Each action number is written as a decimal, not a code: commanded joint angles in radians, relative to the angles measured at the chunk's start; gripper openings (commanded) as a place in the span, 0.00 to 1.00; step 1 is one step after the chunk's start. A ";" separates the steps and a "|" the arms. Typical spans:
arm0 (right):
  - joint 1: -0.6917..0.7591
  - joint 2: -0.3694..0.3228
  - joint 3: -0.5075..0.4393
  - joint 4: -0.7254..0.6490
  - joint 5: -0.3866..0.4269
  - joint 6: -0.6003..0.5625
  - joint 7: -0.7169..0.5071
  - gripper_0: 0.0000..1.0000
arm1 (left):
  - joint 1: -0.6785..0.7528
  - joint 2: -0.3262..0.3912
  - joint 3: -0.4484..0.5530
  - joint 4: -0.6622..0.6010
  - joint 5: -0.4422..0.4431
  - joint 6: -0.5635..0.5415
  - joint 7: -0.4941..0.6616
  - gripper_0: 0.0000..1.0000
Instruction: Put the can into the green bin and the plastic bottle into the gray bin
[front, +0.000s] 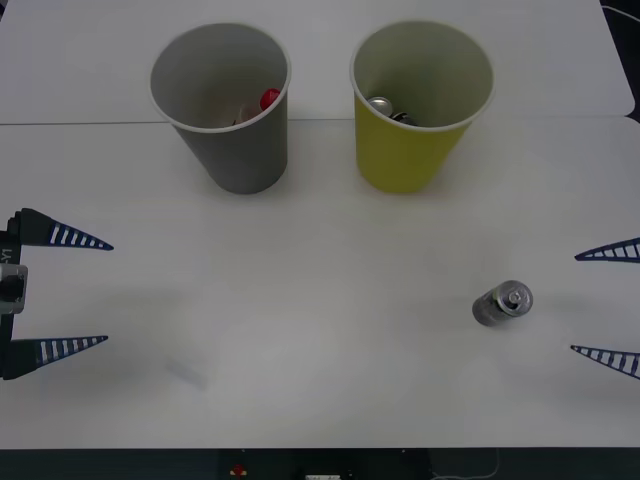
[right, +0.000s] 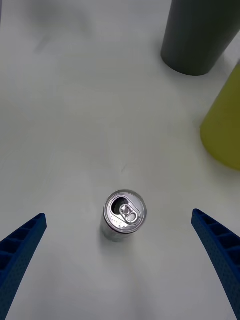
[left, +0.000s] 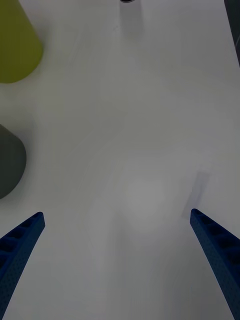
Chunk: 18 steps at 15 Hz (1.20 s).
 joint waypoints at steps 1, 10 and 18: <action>0.013 0.041 0.000 0.065 -0.042 0.000 0.097 1.00 | 0.000 0.000 0.000 0.000 0.000 0.000 0.000 1.00; 0.013 0.172 0.000 0.199 -0.057 -0.055 0.134 1.00 | 0.000 0.000 0.000 0.000 0.000 0.000 0.000 1.00; -0.013 0.304 0.024 0.306 -0.058 -0.077 0.137 1.00 | 0.000 0.000 0.000 0.000 0.000 0.000 0.000 1.00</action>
